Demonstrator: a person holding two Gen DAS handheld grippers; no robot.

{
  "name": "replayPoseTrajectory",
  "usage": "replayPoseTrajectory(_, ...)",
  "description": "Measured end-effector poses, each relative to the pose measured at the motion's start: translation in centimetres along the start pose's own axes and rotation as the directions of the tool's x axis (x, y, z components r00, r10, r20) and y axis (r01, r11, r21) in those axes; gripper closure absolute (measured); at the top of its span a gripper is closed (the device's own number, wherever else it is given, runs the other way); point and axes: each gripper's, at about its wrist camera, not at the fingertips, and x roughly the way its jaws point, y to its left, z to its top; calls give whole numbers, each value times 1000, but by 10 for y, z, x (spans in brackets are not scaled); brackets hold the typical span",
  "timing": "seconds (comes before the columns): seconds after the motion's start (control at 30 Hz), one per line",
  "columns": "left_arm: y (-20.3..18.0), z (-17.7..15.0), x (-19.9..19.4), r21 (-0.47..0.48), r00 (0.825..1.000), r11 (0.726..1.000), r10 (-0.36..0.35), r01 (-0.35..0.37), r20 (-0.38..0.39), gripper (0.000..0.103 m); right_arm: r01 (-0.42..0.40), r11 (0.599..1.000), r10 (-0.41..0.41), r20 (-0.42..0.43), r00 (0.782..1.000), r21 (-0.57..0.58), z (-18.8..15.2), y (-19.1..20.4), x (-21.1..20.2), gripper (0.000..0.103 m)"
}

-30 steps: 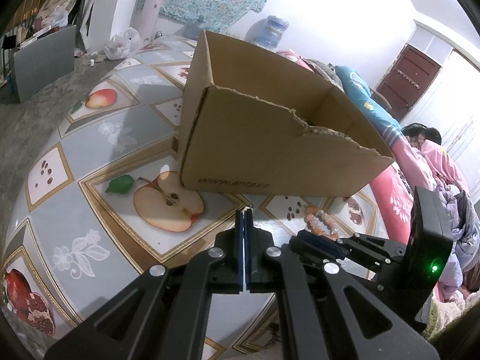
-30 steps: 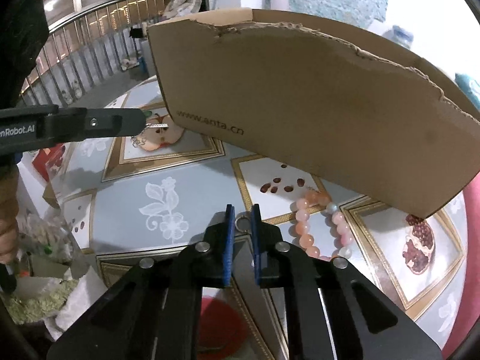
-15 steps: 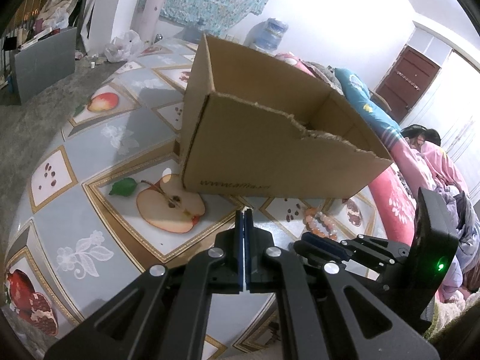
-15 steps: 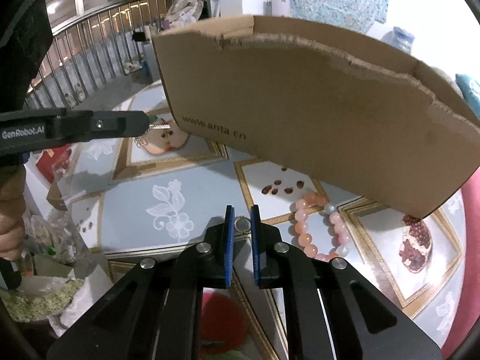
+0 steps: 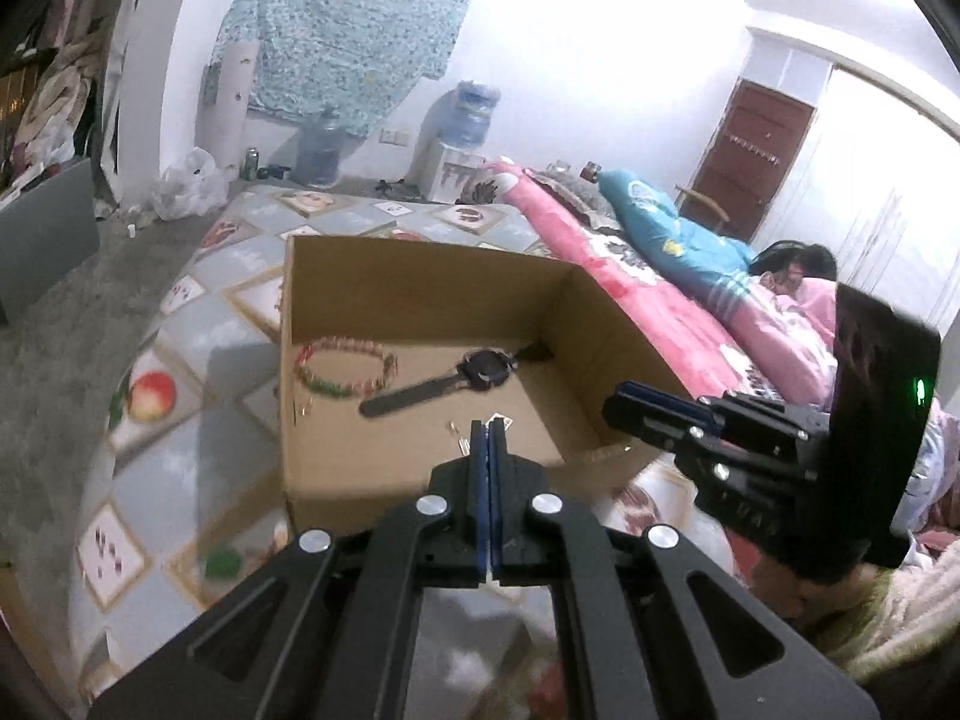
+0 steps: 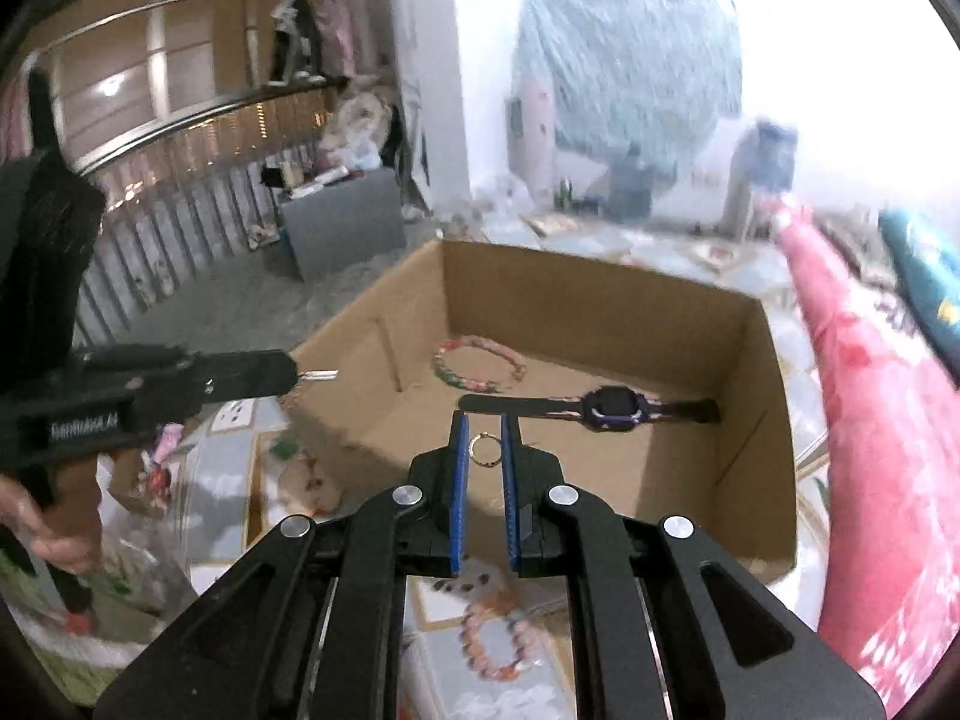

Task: Organize jewelry
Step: 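Carry the gold ring into the box and open the right gripper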

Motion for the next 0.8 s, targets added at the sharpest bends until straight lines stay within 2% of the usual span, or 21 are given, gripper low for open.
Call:
replayPoseTrajectory(0.03, 2, 8, 13, -7, 1000, 1000, 4, -4, -23, 103, -26, 999, 27, -56, 998, 23, 8, -11, 14, 94)
replayPoseTrajectory(0.1, 5, 18, 33, -19, 998, 1000, 23, -24, -65, 103, -27, 998, 34, -111, 993, 62, 16, -26, 30, 94)
replayPoseTrajectory(0.23, 16, 31, 78, -27, 984, 997, 67, -72, -163, 103, -42, 993, 69, -238, 969, 114, 24, -48, 65, 94)
replayPoseTrajectory(0.37, 21, 33, 101, -36, 973, 995, 85, -95, -216, 102, -38, 992, 73, -302, 951, 119, 21, -56, 85, 93)
replayPoseTrajectory(0.43, 23, 33, 107, -49, 968, 994, 83, -97, -235, 100, -37, 991, 75, -307, 949, 128, 20, -60, 88, 85)
replayPoseTrajectory(0.5, 24, 31, 108, -57, 968, 993, 83, -99, -236, 85, -39, 990, 79, -300, 951, 137, 18, -63, 87, 79)
replayPoseTrajectory(0.53, 24, 31, 108, -56, 969, 993, 86, -102, -232, 82, -38, 989, 78, -292, 953, 141, 18, -65, 84, 77)
replayPoseTrajectory(0.7, 21, 30, 100, -38, 973, 991, 117, -127, -201, 73, -45, 984, 84, -231, 969, 172, 21, -77, 65, 77)
replayPoseTrajectory(0.8, 18, 31, 87, -28, 979, 990, 134, -140, -156, 65, -58, 980, 89, -156, 984, 190, 23, -84, 38, 75)
